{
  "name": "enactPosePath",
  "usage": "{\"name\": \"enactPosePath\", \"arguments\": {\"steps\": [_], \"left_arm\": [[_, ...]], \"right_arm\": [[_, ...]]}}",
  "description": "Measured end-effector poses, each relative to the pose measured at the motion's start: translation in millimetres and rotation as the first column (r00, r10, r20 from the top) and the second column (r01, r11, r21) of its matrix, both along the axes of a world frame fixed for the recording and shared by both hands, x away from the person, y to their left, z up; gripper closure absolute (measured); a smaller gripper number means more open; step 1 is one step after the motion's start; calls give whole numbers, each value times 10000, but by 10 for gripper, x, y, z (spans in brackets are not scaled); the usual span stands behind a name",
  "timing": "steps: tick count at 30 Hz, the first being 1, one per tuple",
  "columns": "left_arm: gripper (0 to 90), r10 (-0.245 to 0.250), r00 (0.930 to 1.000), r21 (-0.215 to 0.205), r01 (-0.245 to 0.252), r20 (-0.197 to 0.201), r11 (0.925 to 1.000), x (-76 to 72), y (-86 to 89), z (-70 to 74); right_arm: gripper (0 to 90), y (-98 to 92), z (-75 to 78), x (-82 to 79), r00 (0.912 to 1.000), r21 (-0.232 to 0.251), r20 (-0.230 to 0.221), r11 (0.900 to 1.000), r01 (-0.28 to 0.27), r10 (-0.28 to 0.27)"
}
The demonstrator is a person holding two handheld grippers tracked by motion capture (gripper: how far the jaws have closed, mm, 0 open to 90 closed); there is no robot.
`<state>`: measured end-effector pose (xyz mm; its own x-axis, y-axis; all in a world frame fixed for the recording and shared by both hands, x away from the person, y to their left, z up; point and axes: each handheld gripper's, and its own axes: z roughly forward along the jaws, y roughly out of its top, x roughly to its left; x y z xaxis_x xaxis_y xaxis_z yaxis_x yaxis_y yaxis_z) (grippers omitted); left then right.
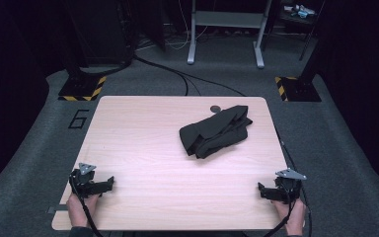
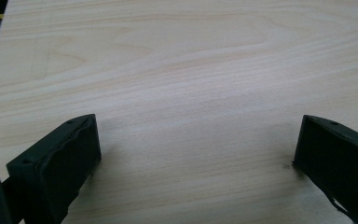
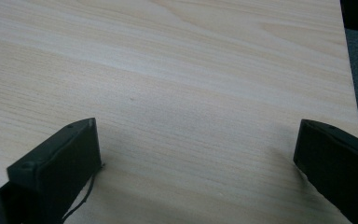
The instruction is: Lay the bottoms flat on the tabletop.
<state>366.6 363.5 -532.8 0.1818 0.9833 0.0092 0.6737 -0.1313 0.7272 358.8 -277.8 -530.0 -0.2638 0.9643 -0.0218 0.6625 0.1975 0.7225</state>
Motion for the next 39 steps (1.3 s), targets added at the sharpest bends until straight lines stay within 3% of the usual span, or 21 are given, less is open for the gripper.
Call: {"name": "enactPosePath", "arguments": {"steps": [16, 17, 19, 24, 31, 38, 39], "left_arm": [[0, 105, 9999, -88, -106, -83, 9999, 6, 5, 0], [0, 107, 9999, -90, -108, -66, 9999, 6, 5, -2], [0, 109, 9999, -88, -110, -67, 9999, 6, 5, -2], [0, 121, 9999, -91, -122, -68, 9999, 8, 5, -1], [0, 113, 9999, -87, -114, -77, 9999, 7, 5, -1], [1, 109, 9999, -77, -110, -66, 9999, 7, 4, -1], [1, 111, 9999, -76, -111, -63, 9999, 6, 4, -1]], "right_arm": [[0, 4, 20, 51, 9992, 213, -380, 9997, 131, -123], [0, -5, 25, 61, 9992, 161, -409, 9999, 12, -5], [0, -2, 48, 72, 9990, 565, -438, 9984, -9, 34], [0, 51, 123, 149, 9987, 521, -432, 9983, -256, 279], [0, 187, 276, 370, 9967, 667, -405, 9955, -669, 697], [9, 351, 418, 642, 9924, 431, -343, 9922, -1169, 1184], [24, 423, 452, 758, 9899, 384, -341, 9899, -1362, 1375]]}}
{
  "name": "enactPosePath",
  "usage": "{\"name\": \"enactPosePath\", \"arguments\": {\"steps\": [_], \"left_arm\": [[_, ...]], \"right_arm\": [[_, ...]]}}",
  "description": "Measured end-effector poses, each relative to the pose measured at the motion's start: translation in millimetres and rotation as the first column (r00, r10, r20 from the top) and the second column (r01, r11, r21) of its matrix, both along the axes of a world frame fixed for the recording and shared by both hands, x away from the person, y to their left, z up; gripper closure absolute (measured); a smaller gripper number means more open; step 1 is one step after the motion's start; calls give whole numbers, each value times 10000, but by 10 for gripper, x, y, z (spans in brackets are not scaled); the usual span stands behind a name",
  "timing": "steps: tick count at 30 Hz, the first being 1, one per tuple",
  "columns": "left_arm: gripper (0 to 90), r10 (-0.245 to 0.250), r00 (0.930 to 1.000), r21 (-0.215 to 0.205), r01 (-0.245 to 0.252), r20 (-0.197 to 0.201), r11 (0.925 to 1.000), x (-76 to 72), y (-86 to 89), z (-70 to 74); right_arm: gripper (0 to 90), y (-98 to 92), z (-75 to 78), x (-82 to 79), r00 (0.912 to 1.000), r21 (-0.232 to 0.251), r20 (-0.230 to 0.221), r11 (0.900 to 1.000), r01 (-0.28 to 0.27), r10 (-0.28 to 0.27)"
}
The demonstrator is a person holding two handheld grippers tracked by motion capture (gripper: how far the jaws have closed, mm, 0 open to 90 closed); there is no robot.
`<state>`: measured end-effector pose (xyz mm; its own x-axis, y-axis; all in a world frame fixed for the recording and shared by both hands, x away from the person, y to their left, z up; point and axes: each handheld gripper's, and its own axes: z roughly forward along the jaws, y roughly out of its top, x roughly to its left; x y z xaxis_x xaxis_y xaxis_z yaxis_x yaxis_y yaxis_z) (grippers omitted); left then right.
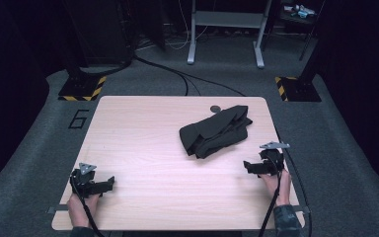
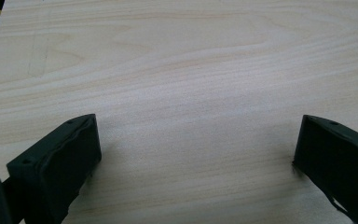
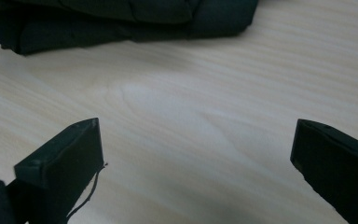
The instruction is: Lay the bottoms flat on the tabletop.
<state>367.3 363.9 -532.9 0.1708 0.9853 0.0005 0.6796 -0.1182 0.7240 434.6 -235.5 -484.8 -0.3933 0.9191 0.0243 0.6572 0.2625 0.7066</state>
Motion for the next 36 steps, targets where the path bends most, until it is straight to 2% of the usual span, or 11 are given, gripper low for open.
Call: {"name": "enactPosePath", "arguments": {"steps": [4, 6, 12, 15, 16, 20, 21, 25, 27, 31, 36], "left_arm": [[2, 18, 10000, -20, -18, 5, 10000, -1, -1, -1], [2, 16, 10000, -18, -16, 3, 10000, -1, -1, -1], [2, 27, 10000, -24, -27, 6, 10000, 0, 0, -1], [2, 35, 10000, -19, -35, -8, 10000, 0, 1, 0], [2, 37, 10000, -19, -37, -6, 10000, 0, 2, 0], [2, 42, 10000, -23, -42, -8, 10000, 0, 1, 0], [2, 46, 10000, -25, -46, -7, 10000, 0, 1, 0], [2, 43, 10000, -21, -43, -8, 10000, -1, 1, 0], [2, 37, 10000, -18, -37, -9, 10000, 0, 2, 0], [2, 46, 10000, -24, -46, -7, 10000, 0, 1, 0], [2, 47, 10000, -25, -47, -3, 10000, -1, 1, 0]], "right_arm": [[48, 145, 47, 201, 9997, -292, -103, 9993, -227, 224], [60, 203, 68, 286, 9995, -246, -219, 9994, -250, 245], [123, 376, 163, 632, 9994, -63, -41, 9994, -342, 341], [136, 428, 199, 719, 9995, -43, -4, 9995, -328, 328], [167, 502, 222, 841, 9994, 38, -51, 9994, -336, 337], [236, 577, 205, 968, 9991, -212, -174, 9990, -382, 378], [295, 612, 163, 1056, 9985, -279, -433, 9990, -338, 326], [361, 601, 44, 1173, 9955, -405, -812, 9979, -513, 479], [403, 611, -20, 1193, 9916, -625, -969, 9938, -924, 861], [532, 607, -49, 1191, 9904, -220, -916, 9942, -1057, 1033], [691, 646, -50, 1124, 9924, -160, -714, 9947, -1018, 1004]]}}
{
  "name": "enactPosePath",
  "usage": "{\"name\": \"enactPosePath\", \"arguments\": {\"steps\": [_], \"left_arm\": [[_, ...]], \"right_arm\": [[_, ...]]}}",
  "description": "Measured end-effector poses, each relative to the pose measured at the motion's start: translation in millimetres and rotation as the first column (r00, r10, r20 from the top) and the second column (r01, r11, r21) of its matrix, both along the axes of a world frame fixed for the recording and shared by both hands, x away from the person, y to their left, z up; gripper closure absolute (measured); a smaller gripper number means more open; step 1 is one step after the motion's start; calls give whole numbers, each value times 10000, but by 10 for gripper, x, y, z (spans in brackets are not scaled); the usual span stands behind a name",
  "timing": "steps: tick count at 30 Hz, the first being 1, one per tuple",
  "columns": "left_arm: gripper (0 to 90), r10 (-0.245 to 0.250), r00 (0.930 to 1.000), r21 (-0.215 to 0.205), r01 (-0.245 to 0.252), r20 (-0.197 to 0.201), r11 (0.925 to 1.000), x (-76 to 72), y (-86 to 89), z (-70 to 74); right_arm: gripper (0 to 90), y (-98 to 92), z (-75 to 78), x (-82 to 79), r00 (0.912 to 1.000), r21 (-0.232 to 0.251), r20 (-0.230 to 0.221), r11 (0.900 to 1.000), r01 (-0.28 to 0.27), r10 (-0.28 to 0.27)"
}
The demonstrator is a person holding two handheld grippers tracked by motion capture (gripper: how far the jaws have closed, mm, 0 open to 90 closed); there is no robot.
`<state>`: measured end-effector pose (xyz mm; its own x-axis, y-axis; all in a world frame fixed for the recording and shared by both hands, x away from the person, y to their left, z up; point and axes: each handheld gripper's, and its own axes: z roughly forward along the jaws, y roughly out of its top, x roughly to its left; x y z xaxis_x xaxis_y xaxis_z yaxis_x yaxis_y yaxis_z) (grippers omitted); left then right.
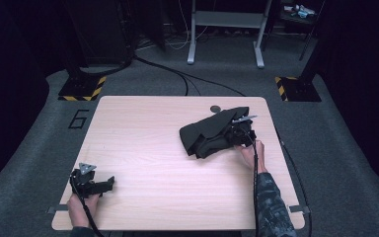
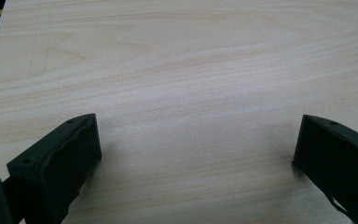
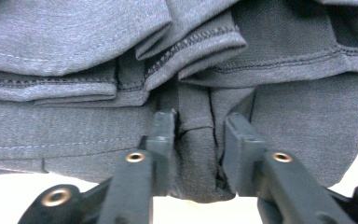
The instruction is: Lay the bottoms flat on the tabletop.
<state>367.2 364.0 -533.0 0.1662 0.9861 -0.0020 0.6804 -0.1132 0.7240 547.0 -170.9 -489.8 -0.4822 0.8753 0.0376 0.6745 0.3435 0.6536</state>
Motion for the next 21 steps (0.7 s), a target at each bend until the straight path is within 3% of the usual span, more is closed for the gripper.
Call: {"name": "enactPosePath", "arguments": {"steps": [4, 11, 21], "left_arm": [[2, 1, 10000, 1, -1, -2, 10000, 0, 0, 0], [3, -2, 10000, 3, 2, 9, 10000, 0, 0, -1], [4, -7, 10000, 7, 7, 14, 10000, -1, 0, 0]], "right_arm": [[727, 20, 2, -34, 9999, -93, 118, 10000, 28, -27], [733, 56, 6, -153, 9996, 259, -134, 9994, 247, -244], [733, 129, -34, -586, 9998, 817, 14, 9965, 203, -205]]}}
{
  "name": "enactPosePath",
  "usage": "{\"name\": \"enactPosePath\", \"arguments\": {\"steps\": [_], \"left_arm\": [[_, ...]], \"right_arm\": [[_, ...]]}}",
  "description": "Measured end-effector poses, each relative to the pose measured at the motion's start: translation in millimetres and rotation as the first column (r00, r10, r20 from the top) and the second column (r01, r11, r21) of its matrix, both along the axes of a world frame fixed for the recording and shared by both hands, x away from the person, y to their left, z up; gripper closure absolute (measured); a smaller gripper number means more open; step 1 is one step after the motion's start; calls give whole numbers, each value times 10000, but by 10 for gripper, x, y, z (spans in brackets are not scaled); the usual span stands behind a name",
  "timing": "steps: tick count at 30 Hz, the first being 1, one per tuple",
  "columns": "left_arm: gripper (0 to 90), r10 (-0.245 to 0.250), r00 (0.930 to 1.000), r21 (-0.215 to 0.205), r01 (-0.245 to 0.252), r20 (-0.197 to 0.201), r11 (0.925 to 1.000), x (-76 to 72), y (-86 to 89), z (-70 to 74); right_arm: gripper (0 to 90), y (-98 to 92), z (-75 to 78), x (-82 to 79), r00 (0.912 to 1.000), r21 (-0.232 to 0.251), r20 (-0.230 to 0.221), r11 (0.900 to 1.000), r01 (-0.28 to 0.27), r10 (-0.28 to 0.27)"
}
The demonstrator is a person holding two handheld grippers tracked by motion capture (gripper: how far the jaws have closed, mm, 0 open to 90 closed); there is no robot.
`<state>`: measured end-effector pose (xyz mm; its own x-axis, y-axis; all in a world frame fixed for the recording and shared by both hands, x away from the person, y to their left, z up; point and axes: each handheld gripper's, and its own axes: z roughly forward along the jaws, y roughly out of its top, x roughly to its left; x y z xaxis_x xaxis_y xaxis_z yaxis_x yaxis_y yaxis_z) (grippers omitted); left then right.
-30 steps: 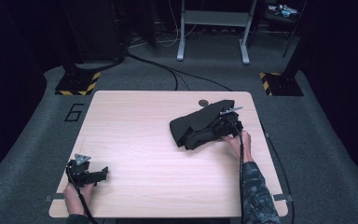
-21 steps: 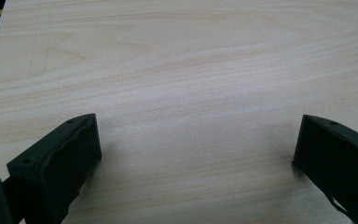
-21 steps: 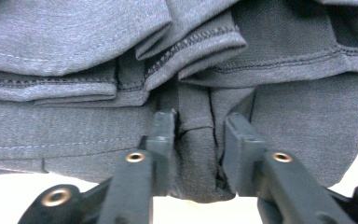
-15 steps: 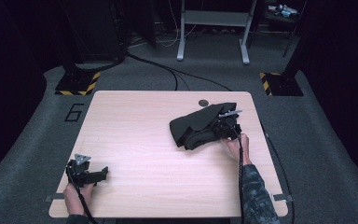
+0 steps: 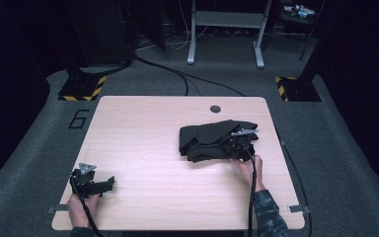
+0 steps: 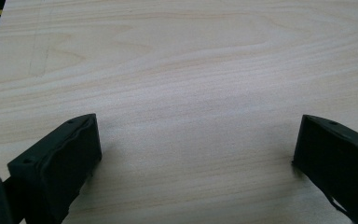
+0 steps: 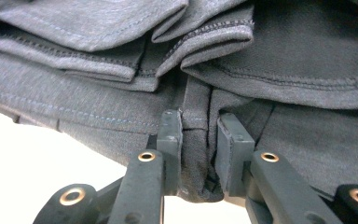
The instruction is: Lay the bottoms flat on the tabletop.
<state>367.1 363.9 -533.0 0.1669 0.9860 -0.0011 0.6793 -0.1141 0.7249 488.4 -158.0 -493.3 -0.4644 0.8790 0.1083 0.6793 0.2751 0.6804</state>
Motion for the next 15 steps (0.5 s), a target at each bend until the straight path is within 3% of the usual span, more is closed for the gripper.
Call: {"name": "enactPosePath", "arguments": {"steps": [13, 15], "left_arm": [[6, -54, 10000, 30, 54, 22, 10000, -1, -1, 1], [6, -53, 10000, 28, 53, 23, 10000, 0, 0, 1]], "right_arm": [[723, 102, -21, -466, 9995, 72, 190, 9997, -244, 243], [677, 129, -12, -555, 9996, 48, 146, 9997, -228, 227]]}}
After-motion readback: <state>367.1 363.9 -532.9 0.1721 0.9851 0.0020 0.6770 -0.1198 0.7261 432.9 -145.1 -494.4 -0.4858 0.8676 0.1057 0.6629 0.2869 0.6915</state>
